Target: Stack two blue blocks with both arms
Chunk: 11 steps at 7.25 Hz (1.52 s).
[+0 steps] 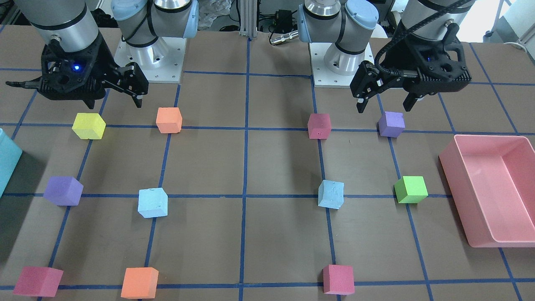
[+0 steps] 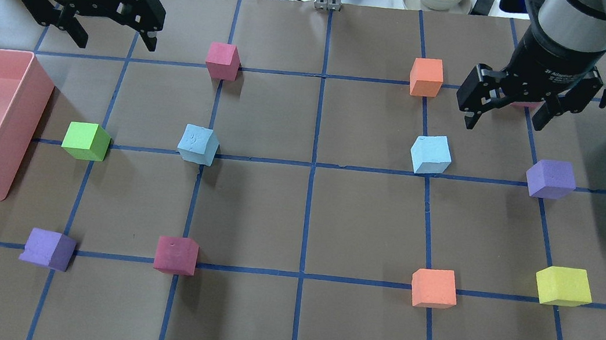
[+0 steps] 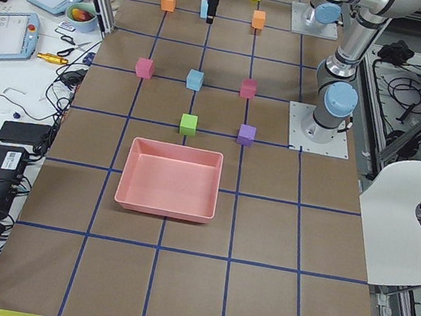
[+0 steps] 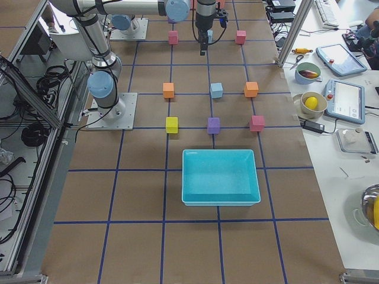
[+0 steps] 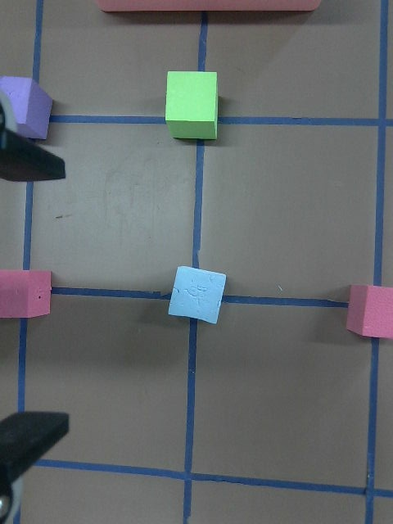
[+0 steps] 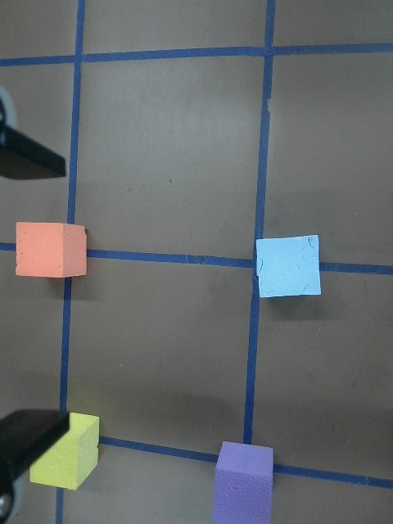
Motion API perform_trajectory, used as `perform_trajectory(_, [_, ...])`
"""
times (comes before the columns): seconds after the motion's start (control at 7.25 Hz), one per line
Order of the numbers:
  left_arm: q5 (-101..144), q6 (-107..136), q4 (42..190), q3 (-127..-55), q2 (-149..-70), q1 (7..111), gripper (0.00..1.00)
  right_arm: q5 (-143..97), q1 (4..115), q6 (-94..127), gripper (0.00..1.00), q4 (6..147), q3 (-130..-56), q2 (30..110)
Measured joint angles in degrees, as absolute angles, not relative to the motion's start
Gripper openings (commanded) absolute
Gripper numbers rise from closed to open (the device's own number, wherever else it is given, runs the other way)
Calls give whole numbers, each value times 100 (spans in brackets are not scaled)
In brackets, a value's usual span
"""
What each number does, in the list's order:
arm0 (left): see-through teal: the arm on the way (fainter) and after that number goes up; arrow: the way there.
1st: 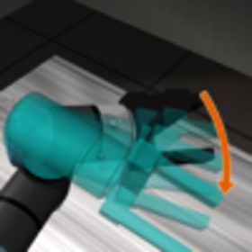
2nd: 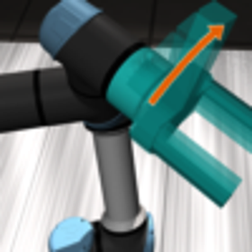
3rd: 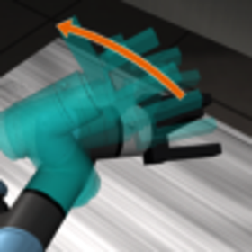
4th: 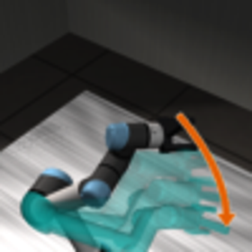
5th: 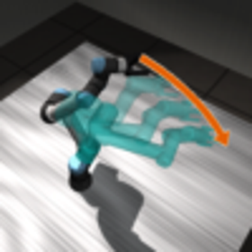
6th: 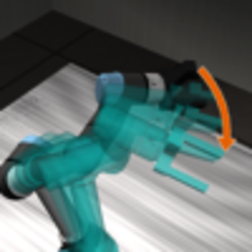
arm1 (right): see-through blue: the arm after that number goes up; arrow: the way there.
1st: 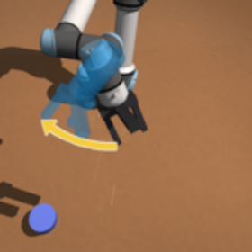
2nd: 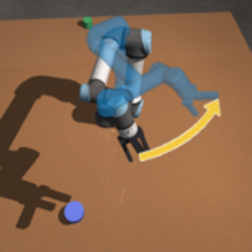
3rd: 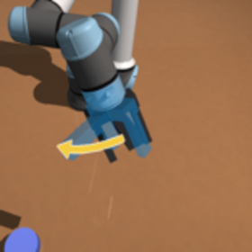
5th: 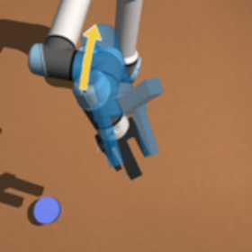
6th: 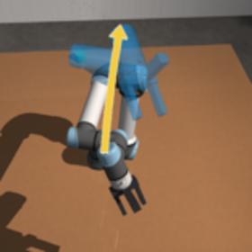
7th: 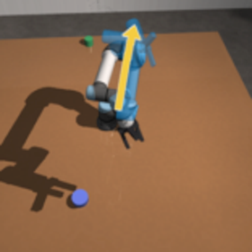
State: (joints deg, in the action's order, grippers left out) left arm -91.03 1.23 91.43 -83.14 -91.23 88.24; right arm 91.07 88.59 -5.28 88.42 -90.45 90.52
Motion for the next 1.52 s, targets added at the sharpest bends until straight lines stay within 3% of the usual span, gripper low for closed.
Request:
perform_trajectory(0.83, [-9073, 159, 9136, -8328, -9140, 8837, 100, 9159, 8827, -538, 100, 8816, -9112, 8941])
perform_trajectory(1.1, [-9056, 165, 9125, -8364, -9131, 8841, 100, 9272, 8811, -530, 100, 9270, -9153, 8570])
perform_trajectory(1.52, [-9053, 141, 9123, -8376, -9120, 8842, 100, 9269, 8838, -539, 100, 11069, -9313, 7476])
